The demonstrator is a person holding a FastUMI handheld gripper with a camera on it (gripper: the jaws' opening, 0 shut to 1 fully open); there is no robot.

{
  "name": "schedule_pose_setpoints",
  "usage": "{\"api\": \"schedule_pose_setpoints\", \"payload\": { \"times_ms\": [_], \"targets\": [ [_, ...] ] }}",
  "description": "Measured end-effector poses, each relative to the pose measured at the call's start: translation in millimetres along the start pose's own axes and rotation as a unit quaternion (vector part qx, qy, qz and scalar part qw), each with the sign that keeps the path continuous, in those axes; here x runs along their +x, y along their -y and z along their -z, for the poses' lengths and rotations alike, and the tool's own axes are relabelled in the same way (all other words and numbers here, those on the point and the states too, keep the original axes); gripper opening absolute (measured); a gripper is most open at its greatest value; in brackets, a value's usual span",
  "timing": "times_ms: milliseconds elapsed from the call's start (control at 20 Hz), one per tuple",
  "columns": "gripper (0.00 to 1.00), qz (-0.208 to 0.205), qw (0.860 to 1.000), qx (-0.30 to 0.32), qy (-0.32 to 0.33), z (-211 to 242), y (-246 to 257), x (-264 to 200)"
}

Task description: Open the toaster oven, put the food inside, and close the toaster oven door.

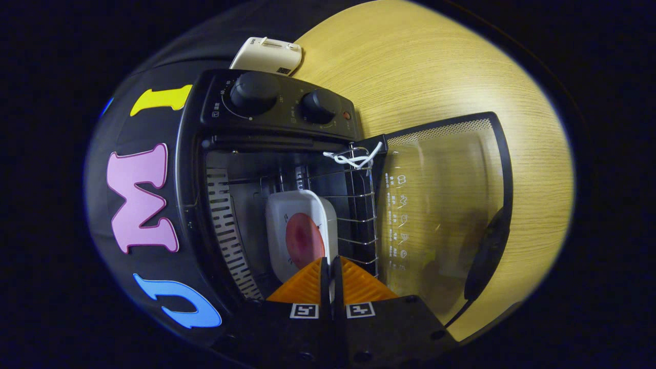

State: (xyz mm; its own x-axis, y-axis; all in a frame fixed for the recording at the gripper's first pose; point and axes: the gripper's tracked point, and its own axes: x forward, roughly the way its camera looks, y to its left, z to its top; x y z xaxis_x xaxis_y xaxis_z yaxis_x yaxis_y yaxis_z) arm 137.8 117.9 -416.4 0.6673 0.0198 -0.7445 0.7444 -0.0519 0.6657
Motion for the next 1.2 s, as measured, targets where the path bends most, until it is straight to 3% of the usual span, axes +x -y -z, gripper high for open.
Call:
{"api": "schedule_pose_setpoints", "payload": {
  "times_ms": [250,300,450,500,600,850,1000,1100,1200],
  "targets": [
    [0.11,-0.007,1.000,-0.005,-0.013,2.9,2.3,-0.7],
    [0.18,-0.012,1.000,-0.008,-0.015,1.8,0.8,-1.8],
    [0.50,-0.029,0.999,-0.009,-0.020,0.4,-8.9,-12.3],
    [0.73,-0.022,0.999,-0.013,-0.022,0.0,-7.2,-16.0],
    [0.98,-0.018,0.999,-0.025,-0.032,2.2,-2.9,-24.1],
    [0.99,-0.050,0.991,-0.099,-0.081,19.8,-1.4,-62.0],
    [0.98,-0.107,0.962,-0.222,-0.114,36.6,-1.3,-102.2],
    [0.98,-0.144,0.930,-0.316,-0.123,44.5,3.2,-125.7],
    [0.98,-0.156,0.889,-0.413,-0.120,41.9,17.5,-137.1]
  ]
}}
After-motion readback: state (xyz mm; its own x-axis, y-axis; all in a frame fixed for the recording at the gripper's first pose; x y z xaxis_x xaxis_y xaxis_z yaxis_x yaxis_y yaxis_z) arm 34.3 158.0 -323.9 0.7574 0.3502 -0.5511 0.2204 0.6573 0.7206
